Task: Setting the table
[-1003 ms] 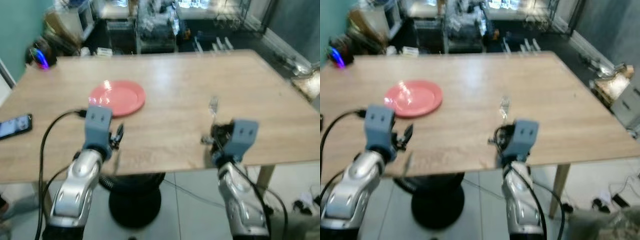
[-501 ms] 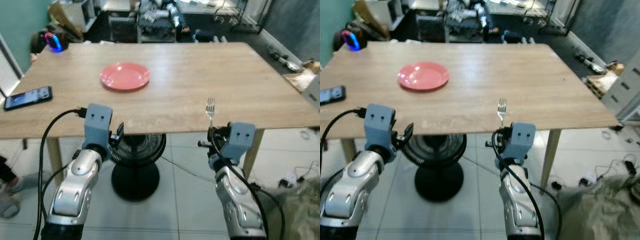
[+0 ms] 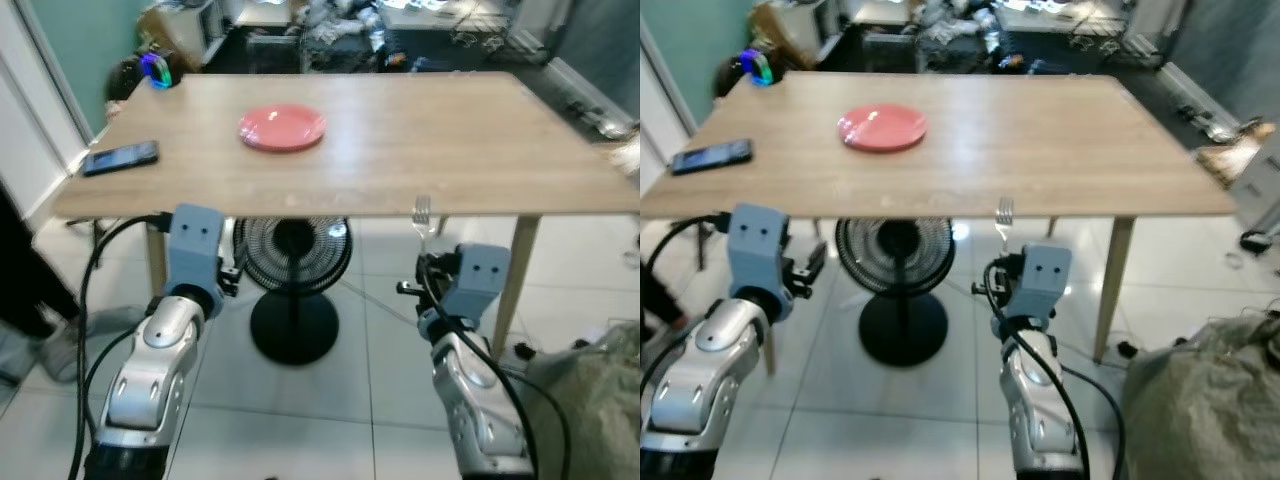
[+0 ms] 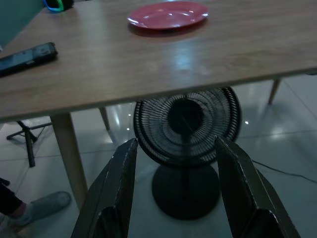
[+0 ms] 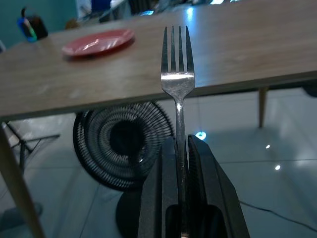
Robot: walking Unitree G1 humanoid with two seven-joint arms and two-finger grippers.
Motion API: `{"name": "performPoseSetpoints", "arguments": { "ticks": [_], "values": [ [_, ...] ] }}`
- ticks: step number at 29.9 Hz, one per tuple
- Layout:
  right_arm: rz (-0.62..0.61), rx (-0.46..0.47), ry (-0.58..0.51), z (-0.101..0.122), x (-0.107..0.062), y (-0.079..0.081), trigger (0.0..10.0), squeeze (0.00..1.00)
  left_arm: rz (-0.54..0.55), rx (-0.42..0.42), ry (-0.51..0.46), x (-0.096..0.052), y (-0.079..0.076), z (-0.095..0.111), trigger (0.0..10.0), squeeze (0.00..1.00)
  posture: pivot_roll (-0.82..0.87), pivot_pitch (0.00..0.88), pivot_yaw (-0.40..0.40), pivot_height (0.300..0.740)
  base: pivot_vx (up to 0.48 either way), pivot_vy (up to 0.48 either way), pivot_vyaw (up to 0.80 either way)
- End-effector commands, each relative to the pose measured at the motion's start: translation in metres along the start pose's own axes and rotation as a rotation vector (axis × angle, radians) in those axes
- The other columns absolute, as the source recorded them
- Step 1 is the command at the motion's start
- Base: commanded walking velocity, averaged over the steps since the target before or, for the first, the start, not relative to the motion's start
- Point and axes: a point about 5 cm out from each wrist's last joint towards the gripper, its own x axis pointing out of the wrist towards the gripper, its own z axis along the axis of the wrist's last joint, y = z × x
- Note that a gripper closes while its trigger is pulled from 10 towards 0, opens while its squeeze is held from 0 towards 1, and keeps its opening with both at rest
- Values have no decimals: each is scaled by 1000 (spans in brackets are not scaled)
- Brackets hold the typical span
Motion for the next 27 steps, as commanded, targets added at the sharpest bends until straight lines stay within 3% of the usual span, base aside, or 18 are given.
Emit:
{"name": "performPoseSetpoints", "arguments": {
  "ticks": [1, 8, 27],
  "values": [
    [-17, 5, 4, -2, -2, -3, 10000, 0, -10, -6, -1, 0, -2, -1, 10000, 0, -17, 48, 47, 740, 0, 0, 0],
    [-9, 6, 14, -3, -2, -2, 10000, 0, -13, -14, -5, 1, -1, 0, 10000, 0, -18, 47, 48, 740, 0, 0, 0],
    [-11, 20, 18, -4, -2, -2, 10000, 0, -9, -15, 9, 1, 0, -2, 10000, 0, -17, 50, 50, 740, 0, 0, -800]
  ]
}}
